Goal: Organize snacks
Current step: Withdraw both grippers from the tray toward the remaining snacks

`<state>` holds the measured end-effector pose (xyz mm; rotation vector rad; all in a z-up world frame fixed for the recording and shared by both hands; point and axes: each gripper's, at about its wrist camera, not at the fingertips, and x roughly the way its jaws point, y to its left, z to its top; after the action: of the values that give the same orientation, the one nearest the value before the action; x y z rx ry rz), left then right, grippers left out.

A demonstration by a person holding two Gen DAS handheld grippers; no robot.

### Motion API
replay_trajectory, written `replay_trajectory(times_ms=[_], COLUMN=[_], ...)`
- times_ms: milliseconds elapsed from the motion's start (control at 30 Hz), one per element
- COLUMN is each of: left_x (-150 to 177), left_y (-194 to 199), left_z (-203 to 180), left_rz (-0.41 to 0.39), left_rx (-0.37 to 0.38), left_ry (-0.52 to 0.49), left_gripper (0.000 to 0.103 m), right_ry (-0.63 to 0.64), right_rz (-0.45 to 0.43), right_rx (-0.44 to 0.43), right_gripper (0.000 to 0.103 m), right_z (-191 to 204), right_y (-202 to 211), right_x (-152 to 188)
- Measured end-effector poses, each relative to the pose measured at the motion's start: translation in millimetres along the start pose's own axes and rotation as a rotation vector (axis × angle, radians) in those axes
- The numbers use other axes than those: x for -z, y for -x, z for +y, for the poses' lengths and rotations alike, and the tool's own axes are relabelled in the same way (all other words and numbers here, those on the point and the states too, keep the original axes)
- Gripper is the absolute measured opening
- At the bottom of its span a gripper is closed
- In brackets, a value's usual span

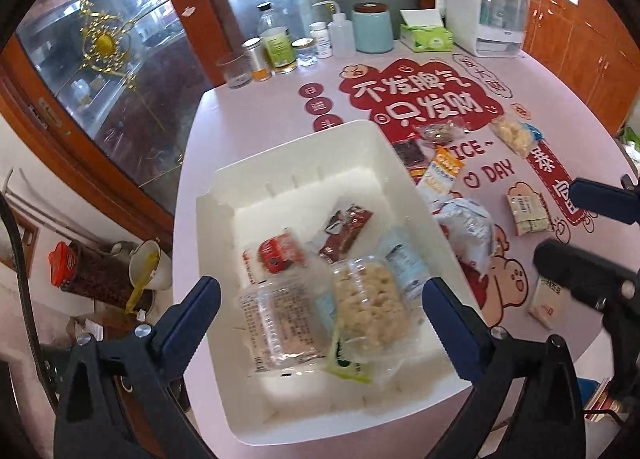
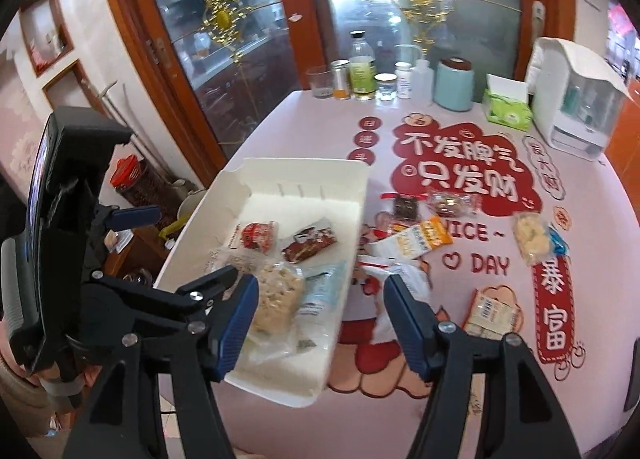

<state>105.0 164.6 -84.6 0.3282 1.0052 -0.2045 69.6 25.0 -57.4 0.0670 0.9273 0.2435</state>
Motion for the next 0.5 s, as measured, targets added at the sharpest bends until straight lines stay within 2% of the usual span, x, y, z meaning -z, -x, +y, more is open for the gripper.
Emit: replay_trajectory(times_ms=[200,500], left_x=[-9.6,-32.4], left_y=[1.2,-6.3], left_z=[-27.1,-89.1], left_rz=[-0.005,-0.002], left_rx=[0.048,0.099], left_ry=[-0.036,-0.109], left_gripper=[0.101,0.101], right_ry=[-0.073,-0.166], right_rz=[-0.026,-0.027], right_rx=[0.051,0.118], right_gripper=[0.065,0.065], right_z=[-36.7,-100.2], right_y=[13.6,22.9], right_x=[10.8,28.1])
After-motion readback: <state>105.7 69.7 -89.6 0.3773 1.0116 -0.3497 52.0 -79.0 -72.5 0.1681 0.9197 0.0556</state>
